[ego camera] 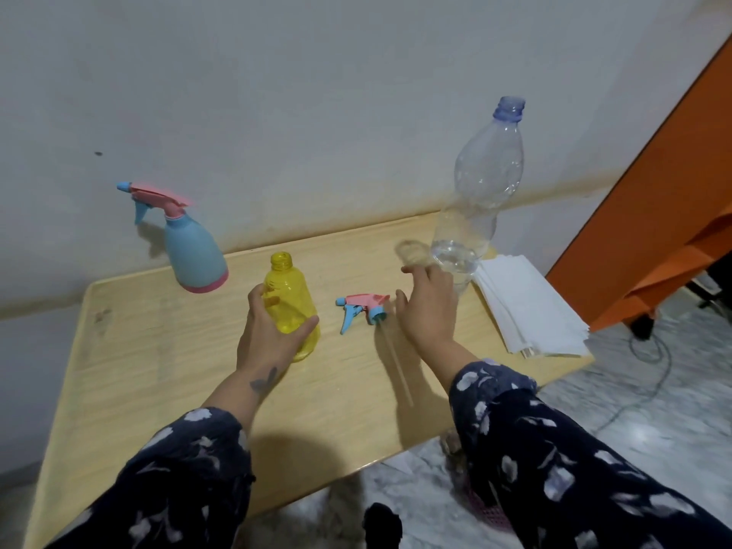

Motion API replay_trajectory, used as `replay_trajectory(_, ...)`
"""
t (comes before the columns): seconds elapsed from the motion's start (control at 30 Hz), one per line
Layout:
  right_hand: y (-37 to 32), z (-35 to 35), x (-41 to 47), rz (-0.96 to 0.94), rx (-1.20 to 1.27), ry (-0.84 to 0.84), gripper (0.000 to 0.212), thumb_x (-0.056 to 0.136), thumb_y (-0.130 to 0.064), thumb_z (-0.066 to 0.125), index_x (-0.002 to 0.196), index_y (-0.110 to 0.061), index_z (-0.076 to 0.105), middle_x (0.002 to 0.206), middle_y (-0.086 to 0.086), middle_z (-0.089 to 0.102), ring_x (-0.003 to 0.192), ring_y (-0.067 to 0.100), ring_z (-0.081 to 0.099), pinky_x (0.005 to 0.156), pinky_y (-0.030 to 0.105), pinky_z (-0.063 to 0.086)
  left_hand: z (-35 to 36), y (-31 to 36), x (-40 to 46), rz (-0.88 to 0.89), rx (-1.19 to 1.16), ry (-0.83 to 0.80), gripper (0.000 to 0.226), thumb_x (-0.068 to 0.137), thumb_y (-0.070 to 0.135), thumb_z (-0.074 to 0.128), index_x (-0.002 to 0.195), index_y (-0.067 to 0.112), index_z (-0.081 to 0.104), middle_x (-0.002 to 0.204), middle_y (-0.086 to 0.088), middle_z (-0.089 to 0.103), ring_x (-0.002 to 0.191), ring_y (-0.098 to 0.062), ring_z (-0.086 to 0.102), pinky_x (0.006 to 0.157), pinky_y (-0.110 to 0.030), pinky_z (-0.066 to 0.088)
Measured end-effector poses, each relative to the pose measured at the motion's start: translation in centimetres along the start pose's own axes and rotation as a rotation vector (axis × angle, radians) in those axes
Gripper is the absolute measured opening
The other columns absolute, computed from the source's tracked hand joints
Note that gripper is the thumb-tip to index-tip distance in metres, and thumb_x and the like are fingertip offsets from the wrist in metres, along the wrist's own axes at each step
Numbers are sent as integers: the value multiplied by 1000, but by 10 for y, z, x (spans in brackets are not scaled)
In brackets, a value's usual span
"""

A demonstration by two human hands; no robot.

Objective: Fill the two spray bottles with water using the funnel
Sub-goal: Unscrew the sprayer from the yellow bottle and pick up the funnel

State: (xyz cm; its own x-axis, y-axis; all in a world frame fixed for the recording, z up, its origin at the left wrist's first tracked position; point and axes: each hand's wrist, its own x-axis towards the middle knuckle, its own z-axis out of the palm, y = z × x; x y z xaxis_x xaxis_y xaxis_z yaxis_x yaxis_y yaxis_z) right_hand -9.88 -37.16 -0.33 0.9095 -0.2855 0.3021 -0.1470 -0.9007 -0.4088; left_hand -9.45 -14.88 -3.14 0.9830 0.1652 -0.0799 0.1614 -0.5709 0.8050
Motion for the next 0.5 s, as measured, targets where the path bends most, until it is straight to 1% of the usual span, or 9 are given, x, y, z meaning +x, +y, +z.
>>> replay_trajectory(0.03,8,-4,-2,53,-30,25,47,86,-32,64,128,-18,50,125,6,50,117,25,43,93,37,39,2,-1,0,5,-3,-1,97,74,49,77,144,28,13,147,-5,39,127,-33,45,93,-43,44)
replay_trajectory(0.07,16,-7,-3,129,-36,7,56,83,-39,67,131,-19,46,128,7,46,120,27,40,95,39,38,3,-1,0,11,-6,-4,97,75,49,76,144,27,12,147,-6,38,127,-34,45,92,-43,44)
replay_trajectory(0.13,32,-9,-6,243,-13,-84,76,74,-50,72,136,-20,39,134,8,41,125,28,36,100,42,36,5,-2,0,21,-8,-15,97,75,48,76,144,27,12,147,-5,37,126,-34,46,92,-43,45)
replay_trajectory(0.2,44,-7,-10,273,51,-172,88,68,-55,76,139,-21,35,136,7,38,126,28,38,100,43,39,7,-3,-2,32,10,-14,96,75,48,76,144,28,12,147,-3,38,122,-35,49,88,-41,45)
replay_trajectory(0.27,51,-3,-13,263,192,-212,87,69,-48,78,140,-21,35,136,5,43,123,27,45,98,42,45,8,-5,-5,40,24,-6,95,75,48,77,142,29,13,146,-2,39,119,-35,51,86,-40,46)
replay_trajectory(0.33,53,-3,-15,265,297,-201,78,72,-37,79,137,-23,38,131,2,51,118,24,53,93,40,48,8,-7,-8,46,27,-2,95,73,48,78,141,31,13,144,-2,41,117,-34,52,86,-41,48)
replay_trajectory(0.4,52,-4,-15,269,350,-194,73,72,-31,79,133,-25,40,124,1,58,112,24,57,89,39,51,8,-10,-11,53,26,6,95,72,46,79,140,31,15,142,-1,42,116,-33,53,86,-42,49)
replay_trajectory(0.5,51,-7,-18,267,380,-183,72,72,-29,80,132,-24,41,122,2,60,109,24,59,89,39,52,9,-11,-14,56,-4,8,97,71,45,81,140,31,15,141,-2,43,117,-31,52,86,-42,49)
